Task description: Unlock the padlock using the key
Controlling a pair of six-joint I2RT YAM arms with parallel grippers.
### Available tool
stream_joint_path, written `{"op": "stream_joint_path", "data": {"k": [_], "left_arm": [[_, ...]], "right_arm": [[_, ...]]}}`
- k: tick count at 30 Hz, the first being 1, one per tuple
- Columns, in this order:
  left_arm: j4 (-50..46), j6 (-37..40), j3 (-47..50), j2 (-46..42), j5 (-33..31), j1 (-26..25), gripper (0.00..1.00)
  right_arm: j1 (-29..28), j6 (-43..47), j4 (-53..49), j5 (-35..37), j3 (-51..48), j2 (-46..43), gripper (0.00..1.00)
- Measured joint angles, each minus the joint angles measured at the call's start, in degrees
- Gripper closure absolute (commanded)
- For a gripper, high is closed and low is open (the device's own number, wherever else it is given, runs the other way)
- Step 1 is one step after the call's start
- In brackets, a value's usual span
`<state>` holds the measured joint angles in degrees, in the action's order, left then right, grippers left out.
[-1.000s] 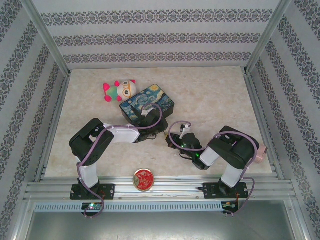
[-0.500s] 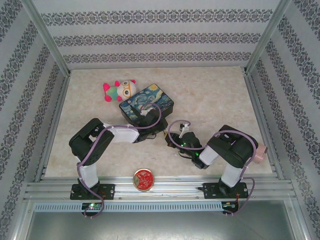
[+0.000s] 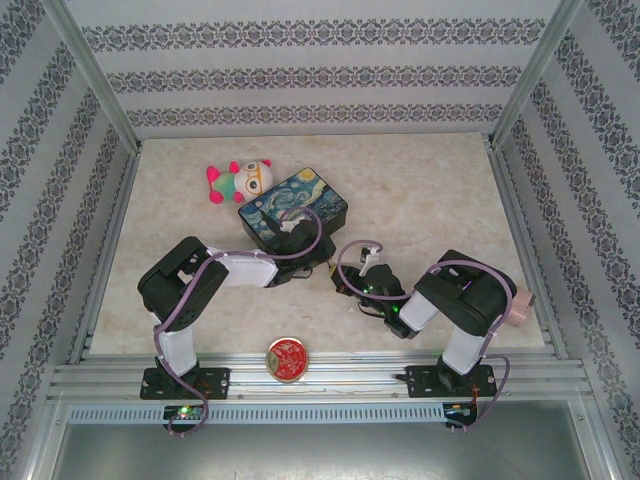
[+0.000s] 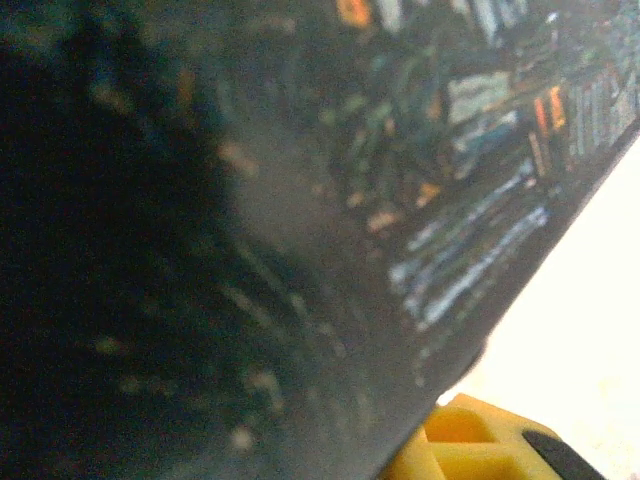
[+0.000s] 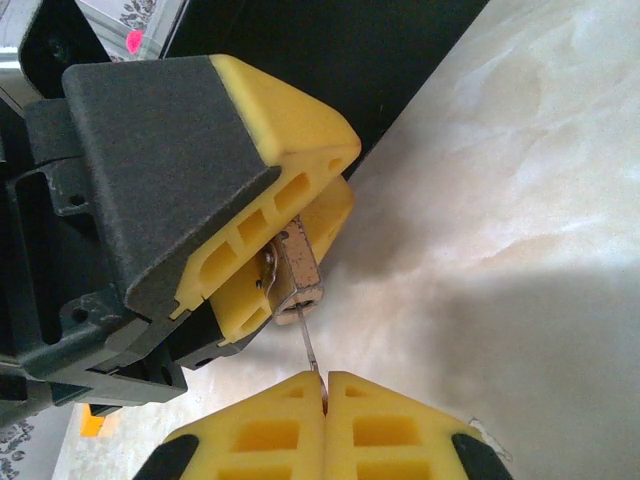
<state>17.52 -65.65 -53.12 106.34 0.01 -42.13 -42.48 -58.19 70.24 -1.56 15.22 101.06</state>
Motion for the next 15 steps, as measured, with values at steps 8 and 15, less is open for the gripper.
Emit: {"op": "stream_joint_path", "data": {"k": [8,15], "left_arm": [[0.11,-0.9,0.02,0.0,0.52,-0.02,0.87],[0.09,-1.29,0.09,-0.17,1.07,-0.02,0.87]], "right_arm": [[-0.94,-0.09,2.51,1.79,-1.36,0.04,1.0],[-1.33,-0.22,3.61,2.78,-2.16,0.04,1.0]]}}
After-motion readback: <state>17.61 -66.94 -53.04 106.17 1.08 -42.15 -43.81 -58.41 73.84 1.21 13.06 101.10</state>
